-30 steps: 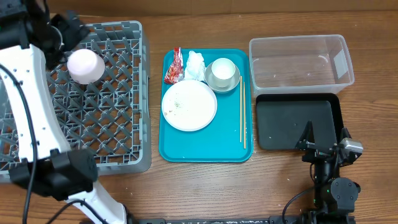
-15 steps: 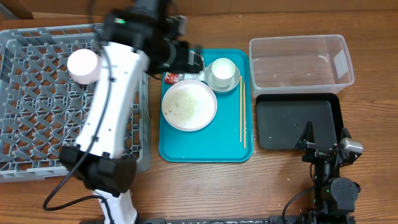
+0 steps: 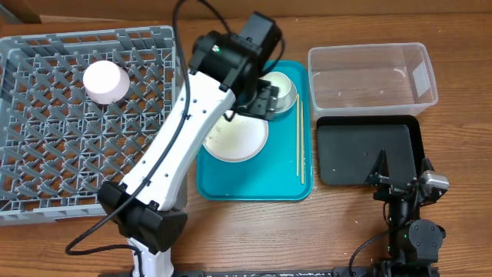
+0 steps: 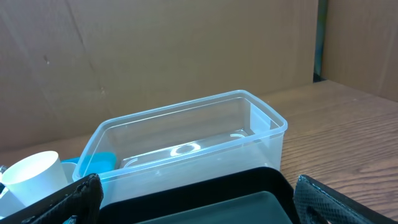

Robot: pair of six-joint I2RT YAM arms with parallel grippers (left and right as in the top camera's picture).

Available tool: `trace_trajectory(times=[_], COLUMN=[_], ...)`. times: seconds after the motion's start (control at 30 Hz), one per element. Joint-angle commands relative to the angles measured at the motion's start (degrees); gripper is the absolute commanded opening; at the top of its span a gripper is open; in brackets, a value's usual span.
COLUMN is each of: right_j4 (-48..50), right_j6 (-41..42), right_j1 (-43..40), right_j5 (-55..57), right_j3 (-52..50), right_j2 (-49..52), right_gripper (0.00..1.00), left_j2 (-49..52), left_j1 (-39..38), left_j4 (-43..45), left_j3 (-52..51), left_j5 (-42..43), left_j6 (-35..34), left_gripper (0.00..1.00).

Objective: Sort waste into correct bins and load items into the dishwasher
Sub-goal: 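Raise the left arm and park it over the dish rack, then swing the right gripper over the teal tray toward the white paper cup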

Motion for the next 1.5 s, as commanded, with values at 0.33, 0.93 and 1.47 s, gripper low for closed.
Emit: trace_trajectory(times=[0.33, 0.93, 1.47], right_j4=[0.42, 30.86, 42.21], right_j6=[0.17, 43.71, 65.02], right_j1=[-0.24, -0.22, -0.24], right_j5=[-0.13, -60.63, -17.07], right_j3=[-0.61, -0.61, 6.82], right_j2=[-0.46, -0.46, -0.02], right_gripper=[1.00, 1.00, 1.00], left_j2=[0.28, 0.28, 0.28], left_j1=[14.86, 14.75, 14.75], left_j4=[-4.42, -2.45, -1.81], left_j3=[-0.39, -0.39, -0.39], left_j5=[0.13, 3.98, 4.13], left_j6=[-6.32, -6.32, -6.27], left_gripper=[1.00, 1.00, 1.00])
